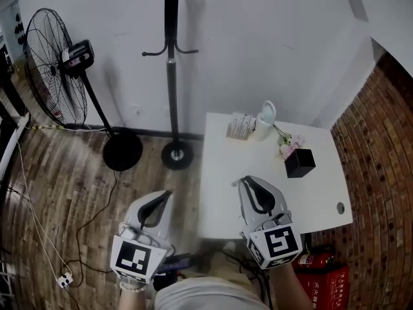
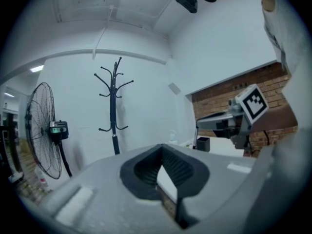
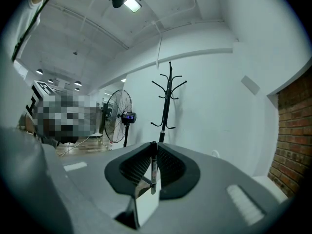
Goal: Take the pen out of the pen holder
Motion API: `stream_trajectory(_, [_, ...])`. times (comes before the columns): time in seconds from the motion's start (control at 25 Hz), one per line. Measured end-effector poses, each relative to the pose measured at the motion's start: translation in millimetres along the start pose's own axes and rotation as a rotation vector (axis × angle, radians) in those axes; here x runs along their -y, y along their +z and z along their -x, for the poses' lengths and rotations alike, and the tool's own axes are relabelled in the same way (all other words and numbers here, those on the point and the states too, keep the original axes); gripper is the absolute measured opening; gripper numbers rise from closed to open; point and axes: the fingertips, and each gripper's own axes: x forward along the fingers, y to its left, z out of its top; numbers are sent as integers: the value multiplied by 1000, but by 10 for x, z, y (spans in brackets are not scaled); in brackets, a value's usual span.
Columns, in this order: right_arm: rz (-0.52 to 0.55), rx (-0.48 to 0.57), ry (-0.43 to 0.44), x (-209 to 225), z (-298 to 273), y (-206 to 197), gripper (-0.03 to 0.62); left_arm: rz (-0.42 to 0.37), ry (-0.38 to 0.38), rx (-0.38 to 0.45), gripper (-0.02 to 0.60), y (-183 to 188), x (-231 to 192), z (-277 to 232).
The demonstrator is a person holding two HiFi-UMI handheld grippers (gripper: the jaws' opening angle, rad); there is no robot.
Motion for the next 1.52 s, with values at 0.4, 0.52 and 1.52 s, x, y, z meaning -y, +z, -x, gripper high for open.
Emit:
stream_trajectory(0.4, [8,4,-10,31,50,17,40,-3,-7,9,-8,29,39,-2])
stream_trajectory(0.52, [10,7,-11,30,68,31,40,-2,-9,11,-8,38,56,-2])
stream_trajectory(1.52, [10,22,-51,94,165,81,40,-15,-41,25,-8,81,131,-36])
